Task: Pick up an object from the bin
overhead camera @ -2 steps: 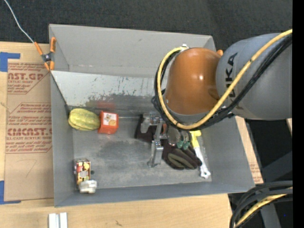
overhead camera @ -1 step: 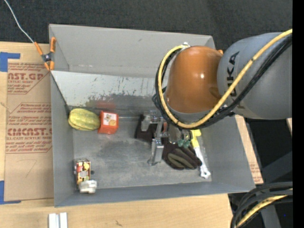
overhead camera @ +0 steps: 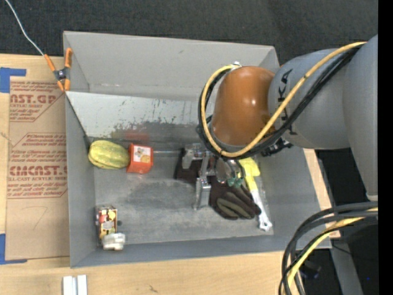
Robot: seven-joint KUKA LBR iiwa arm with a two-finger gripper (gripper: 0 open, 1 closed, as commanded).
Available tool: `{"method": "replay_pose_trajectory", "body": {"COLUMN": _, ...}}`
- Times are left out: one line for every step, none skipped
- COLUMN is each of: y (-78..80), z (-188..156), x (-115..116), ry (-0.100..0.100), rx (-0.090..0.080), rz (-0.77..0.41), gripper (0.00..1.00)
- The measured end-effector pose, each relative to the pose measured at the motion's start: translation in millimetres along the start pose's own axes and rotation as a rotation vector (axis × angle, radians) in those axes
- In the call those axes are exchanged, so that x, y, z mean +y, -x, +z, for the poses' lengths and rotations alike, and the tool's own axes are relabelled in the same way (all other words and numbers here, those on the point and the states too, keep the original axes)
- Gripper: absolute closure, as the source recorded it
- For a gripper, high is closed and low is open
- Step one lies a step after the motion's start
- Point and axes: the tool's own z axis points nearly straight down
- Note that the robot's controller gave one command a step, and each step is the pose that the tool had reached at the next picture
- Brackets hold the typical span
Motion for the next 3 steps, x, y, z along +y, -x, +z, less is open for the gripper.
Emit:
{"method": "replay_pose_trajectory", "body": {"y": 19.1, "z": 45.2, "x": -16.6, "ry": 0.003, "rx": -0.008, "rz": 0.093, "gripper": 0.0}}
{"method": "replay_pose_trajectory", "body": {"y": 4.8, "z": 70.7, "x": -53.2, "ry": 0.0, "rx": -0.003, "rz": 0.014, "gripper": 1.0}}
{"method": "replay_pose_trajectory", "body": {"y": 4.8, "z": 70.8, "x": -53.2, "ry": 0.001, "rx": -0.003, "rz": 0.014, "gripper": 1.0}}
